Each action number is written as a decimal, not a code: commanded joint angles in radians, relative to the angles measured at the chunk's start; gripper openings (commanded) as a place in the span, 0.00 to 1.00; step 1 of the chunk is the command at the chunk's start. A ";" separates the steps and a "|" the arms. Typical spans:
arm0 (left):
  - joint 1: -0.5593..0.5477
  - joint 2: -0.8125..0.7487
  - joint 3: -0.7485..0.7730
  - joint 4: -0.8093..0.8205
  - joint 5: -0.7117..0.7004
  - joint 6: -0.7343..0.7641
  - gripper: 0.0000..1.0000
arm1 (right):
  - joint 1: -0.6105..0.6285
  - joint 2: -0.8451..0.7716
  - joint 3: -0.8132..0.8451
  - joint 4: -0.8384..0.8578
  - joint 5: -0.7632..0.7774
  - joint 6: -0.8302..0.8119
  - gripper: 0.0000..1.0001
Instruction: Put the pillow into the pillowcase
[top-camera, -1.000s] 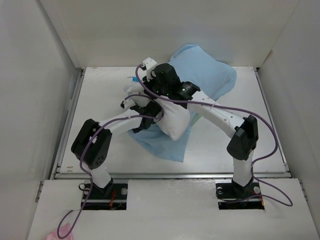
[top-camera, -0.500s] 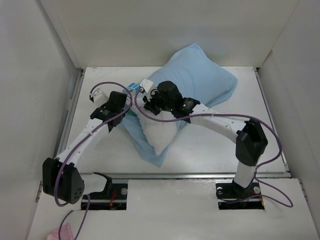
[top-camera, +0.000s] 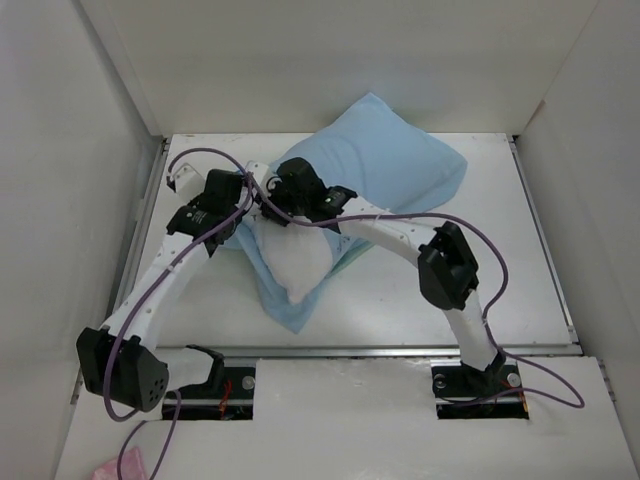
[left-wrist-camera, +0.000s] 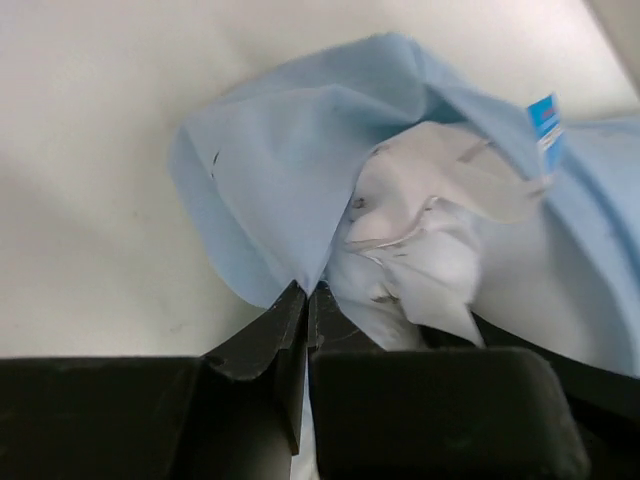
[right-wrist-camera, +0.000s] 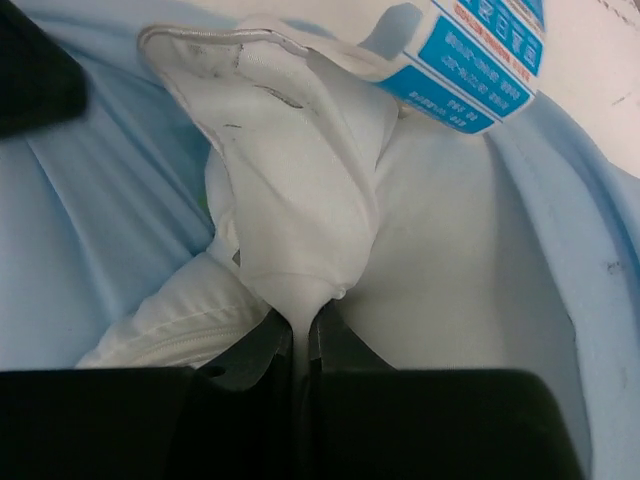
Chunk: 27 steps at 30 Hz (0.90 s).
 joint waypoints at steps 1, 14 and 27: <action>0.013 -0.123 0.199 0.051 -0.251 0.045 0.00 | -0.003 0.148 -0.019 -0.357 0.165 0.025 0.00; 0.013 -0.113 0.163 0.083 -0.127 0.099 0.00 | -0.023 0.178 0.037 -0.297 0.145 0.234 0.00; 0.022 -0.143 -0.044 0.044 -0.070 0.010 0.00 | 0.020 -0.186 -0.207 -0.022 0.134 -0.136 0.88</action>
